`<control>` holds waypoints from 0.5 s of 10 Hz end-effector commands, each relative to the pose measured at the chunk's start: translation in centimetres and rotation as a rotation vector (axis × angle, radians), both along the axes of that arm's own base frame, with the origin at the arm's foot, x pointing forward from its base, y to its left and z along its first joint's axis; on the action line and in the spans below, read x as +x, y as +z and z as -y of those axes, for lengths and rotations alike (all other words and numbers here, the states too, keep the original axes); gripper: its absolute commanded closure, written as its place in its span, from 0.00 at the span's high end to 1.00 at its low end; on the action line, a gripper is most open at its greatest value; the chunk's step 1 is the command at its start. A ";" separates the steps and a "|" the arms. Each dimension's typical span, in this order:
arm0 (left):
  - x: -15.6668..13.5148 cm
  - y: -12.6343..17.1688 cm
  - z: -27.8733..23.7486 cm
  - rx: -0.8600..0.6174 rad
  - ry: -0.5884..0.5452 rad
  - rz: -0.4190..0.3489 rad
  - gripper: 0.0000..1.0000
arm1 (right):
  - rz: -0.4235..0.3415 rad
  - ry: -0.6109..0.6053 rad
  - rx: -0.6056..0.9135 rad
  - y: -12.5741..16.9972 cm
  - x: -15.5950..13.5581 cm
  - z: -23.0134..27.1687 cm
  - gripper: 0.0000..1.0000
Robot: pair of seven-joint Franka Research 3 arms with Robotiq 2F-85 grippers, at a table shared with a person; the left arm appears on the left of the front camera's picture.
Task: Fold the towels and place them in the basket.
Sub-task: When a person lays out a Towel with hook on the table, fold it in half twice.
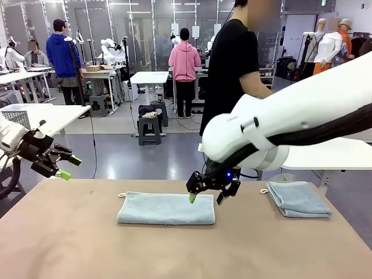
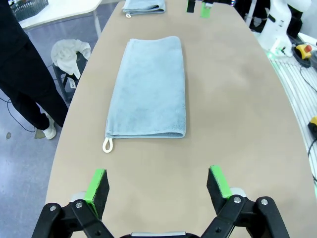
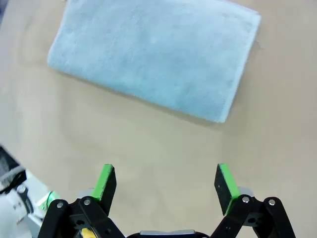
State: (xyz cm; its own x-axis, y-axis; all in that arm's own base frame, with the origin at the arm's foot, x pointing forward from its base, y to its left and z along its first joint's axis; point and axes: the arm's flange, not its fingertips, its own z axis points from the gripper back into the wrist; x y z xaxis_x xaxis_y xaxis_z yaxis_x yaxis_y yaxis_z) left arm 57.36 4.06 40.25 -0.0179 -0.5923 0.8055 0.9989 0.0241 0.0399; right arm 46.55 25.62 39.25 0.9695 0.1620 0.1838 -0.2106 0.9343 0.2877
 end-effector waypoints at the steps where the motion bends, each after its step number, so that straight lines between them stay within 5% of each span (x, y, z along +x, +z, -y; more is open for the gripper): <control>1: -0.1 0.4 0.0 0.001 -0.001 0.007 1.00 | 0.012 -0.117 -0.101 -1.5 1.4 -1.8 1.00; 5: -0.1 0.4 0.0 0.001 -0.001 0.007 1.00 | -0.002 -0.170 -0.135 -4.0 3.6 -2.4 1.00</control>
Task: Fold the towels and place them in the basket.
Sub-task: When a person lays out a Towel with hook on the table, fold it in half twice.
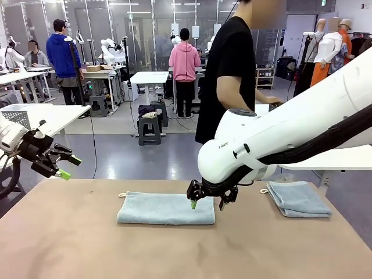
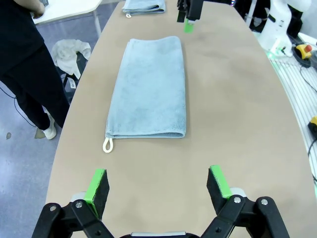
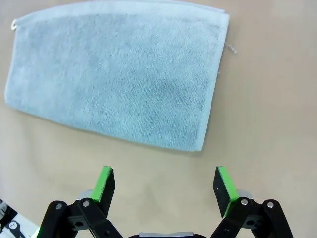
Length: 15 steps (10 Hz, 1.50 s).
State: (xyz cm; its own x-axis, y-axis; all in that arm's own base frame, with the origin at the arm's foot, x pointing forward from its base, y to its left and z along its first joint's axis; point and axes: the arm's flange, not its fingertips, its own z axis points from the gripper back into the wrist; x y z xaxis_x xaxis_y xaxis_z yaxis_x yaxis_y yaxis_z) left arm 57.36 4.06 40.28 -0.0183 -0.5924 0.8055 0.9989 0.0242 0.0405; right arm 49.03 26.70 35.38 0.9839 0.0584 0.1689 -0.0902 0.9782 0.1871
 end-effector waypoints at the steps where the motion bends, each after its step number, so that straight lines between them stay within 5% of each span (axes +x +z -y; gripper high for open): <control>1: -0.1 0.3 0.0 0.001 -0.001 0.006 1.00 | -0.004 -0.064 -0.046 -0.8 1.8 -1.4 1.00; 6: -0.1 0.3 0.0 0.001 -0.001 0.006 1.00 | -0.005 -0.173 -0.002 -3.4 6.5 0.2 1.00; 15: -0.1 0.3 0.0 0.001 -0.001 0.006 1.00 | -0.011 -0.138 -0.082 -5.7 8.4 -0.5 1.00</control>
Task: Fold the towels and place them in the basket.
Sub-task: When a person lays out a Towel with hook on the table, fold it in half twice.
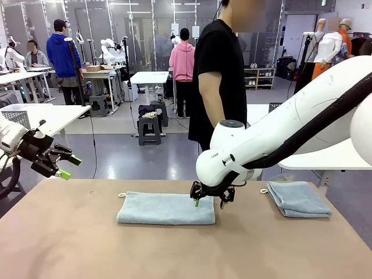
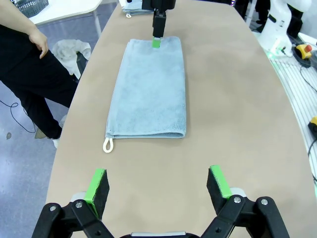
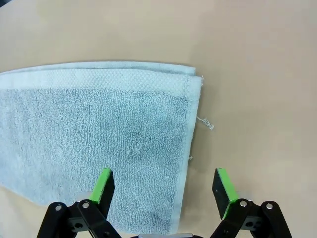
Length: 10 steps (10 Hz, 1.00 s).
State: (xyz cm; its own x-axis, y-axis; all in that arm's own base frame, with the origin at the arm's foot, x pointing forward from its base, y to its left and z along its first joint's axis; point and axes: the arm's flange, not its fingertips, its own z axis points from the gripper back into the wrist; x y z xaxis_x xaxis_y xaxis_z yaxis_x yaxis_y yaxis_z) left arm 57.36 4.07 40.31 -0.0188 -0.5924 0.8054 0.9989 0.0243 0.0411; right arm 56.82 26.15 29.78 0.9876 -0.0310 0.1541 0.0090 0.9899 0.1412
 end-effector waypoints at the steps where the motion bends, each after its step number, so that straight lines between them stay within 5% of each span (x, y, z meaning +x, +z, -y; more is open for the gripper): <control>1: -0.1 0.3 0.0 0.001 -0.001 0.006 1.00 | -0.002 -0.039 -0.038 -0.3 0.7 -1.1 1.00; 2: -0.1 0.3 0.0 0.001 -0.001 0.006 1.00 | -0.008 -0.041 -0.039 -0.4 0.8 -1.1 1.00; 4: -0.1 0.3 0.0 0.001 -0.001 0.006 1.00 | -0.023 -0.054 -0.039 -0.8 1.1 -1.0 0.80; 7: -0.1 0.3 0.0 0.001 -0.001 0.006 1.00 | -0.044 -0.076 -0.057 -1.3 1.4 -1.1 0.80; 8: -0.1 0.3 0.0 0.001 -0.001 0.006 1.00 | -0.049 -0.075 -0.057 -1.4 1.4 -1.2 0.61; 10: -0.1 0.3 0.0 0.001 -0.001 0.006 1.00 | -0.051 -0.084 -0.062 -1.5 1.5 -1.4 0.64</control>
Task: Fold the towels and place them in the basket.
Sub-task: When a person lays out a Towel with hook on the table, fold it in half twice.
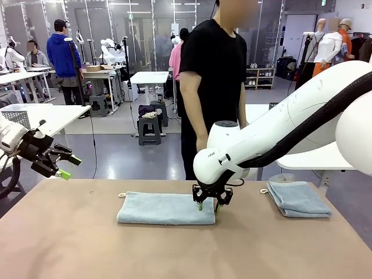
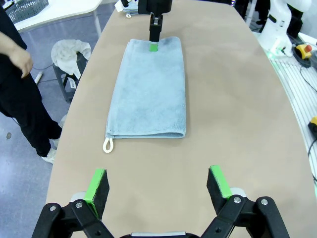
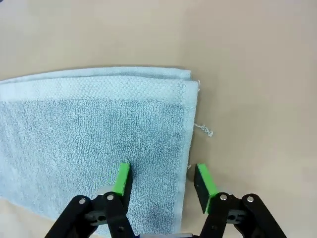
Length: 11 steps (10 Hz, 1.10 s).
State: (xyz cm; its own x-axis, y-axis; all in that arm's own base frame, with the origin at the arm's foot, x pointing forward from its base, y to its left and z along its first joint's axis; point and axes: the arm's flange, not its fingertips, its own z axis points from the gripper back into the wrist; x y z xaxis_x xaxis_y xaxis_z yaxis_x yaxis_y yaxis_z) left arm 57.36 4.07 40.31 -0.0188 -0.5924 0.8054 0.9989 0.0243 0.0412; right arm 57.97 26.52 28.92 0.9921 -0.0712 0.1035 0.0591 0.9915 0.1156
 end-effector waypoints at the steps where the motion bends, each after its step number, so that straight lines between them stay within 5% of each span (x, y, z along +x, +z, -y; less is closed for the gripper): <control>1: -0.1 0.3 0.0 0.001 -0.001 0.006 1.00 | -0.001 -0.045 -0.044 -0.6 0.4 -1.1 0.64; 3: -0.1 0.3 0.0 0.001 -0.001 0.006 1.00 | -0.015 -0.050 -0.057 -0.8 0.5 -1.3 0.64; 4: -0.1 0.3 0.0 0.001 -0.001 0.006 1.00 | -0.024 -0.049 -0.062 -0.8 0.6 -1.5 0.45; 5: -0.1 0.3 0.0 0.001 -0.001 0.006 1.00 | -0.029 -0.053 -0.060 -0.8 0.7 -1.7 0.44; 6: -0.1 0.3 0.0 0.001 -0.001 0.006 1.00 | -0.032 -0.053 -0.065 -0.8 0.7 -1.8 0.25; 7: -0.1 0.3 0.0 0.001 -0.001 0.006 1.00 | -0.032 -0.051 -0.074 -0.7 0.8 -2.1 0.42; 8: -0.1 0.3 0.0 0.001 -0.001 0.006 1.00 | -0.036 -0.052 -0.077 -0.7 1.0 -2.3 0.05; 9: -0.1 0.3 0.0 0.001 -0.001 0.006 1.00 | -0.042 -0.055 -0.085 -0.8 1.1 -2.4 0.19; 10: -0.1 0.3 0.0 0.001 -0.001 0.006 1.00 | -0.044 -0.056 -0.088 -0.8 1.1 -2.5 0.00; 11: -0.1 0.3 0.0 0.001 -0.001 0.006 1.00 | -0.046 -0.057 -0.090 -0.9 1.1 -2.5 0.00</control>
State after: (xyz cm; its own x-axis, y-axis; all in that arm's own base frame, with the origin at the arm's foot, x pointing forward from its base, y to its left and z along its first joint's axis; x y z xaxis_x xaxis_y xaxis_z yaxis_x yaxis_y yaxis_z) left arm 57.36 4.07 40.31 -0.0188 -0.5924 0.8054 0.9989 0.0242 0.0412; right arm 58.75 28.78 29.43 0.9939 -0.0862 0.0690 0.0809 0.9938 0.0762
